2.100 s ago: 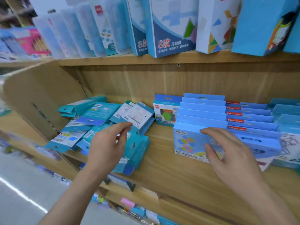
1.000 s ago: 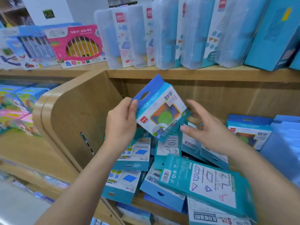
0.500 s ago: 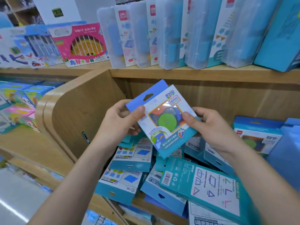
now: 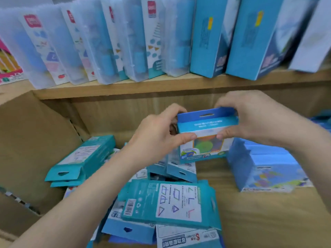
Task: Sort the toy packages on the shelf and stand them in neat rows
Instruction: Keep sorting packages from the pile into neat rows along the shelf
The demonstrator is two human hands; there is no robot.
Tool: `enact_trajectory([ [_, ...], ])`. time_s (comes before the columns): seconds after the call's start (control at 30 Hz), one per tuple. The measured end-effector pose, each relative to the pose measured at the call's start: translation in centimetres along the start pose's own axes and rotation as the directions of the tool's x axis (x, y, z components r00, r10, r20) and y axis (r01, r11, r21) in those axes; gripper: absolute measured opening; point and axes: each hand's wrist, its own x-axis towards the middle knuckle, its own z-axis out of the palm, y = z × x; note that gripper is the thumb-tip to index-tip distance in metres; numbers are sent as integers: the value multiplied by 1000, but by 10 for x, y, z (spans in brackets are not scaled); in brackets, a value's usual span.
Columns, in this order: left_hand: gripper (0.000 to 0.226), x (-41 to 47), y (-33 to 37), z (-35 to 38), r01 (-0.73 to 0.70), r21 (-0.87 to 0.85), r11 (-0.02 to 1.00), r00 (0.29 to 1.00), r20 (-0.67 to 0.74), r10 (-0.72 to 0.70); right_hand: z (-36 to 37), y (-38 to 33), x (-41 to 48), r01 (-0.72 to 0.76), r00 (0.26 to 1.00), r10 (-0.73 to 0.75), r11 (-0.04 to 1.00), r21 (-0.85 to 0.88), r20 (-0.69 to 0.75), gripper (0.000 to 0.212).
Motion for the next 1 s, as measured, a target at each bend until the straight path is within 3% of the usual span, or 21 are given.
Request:
enact_trajectory([
  [0.1, 49, 16, -17, 20, 132, -153, 979, 978, 180, -103, 8, 20, -7, -133, 991, 133, 990, -52, -16, 37],
  [0.17, 55, 18, -34, 25, 155, 11, 988, 897, 418, -146, 15, 32, -10, -209, 978, 208, 977, -41, -13, 37],
  [0.27, 60, 10, -47, 30, -17, 240, 971, 694, 702, -162, 22, 41, -10, -249, 968, 251, 965, -77, 20, 37],
  [0.33, 68, 7, -46, 32, -97, 274, 957, 622, 767, -157, 29, 42, -7, -234, 970, 242, 961, -148, 39, 39],
  [0.47, 63, 8, -44, 30, -220, 370, 903, 649, 746, -147, 46, 44, 2, -187, 975, 212, 938, -291, 58, 47],
  [0.6, 50, -1, -45, 31, -295, 448, 844, 723, 683, -110, 69, 52, 9, -167, 972, 217, 905, -391, 88, 50],
  [0.87, 41, -12, -54, 20, -224, 373, 901, 776, 627, -66, 88, 54, 20, -136, 942, 291, 790, -598, 170, 49],
  [1.0, 40, -20, -58, 17, -223, 375, 900, 817, 576, -37, 95, 51, 26, -133, 954, 267, 785, -605, 137, 49],
])
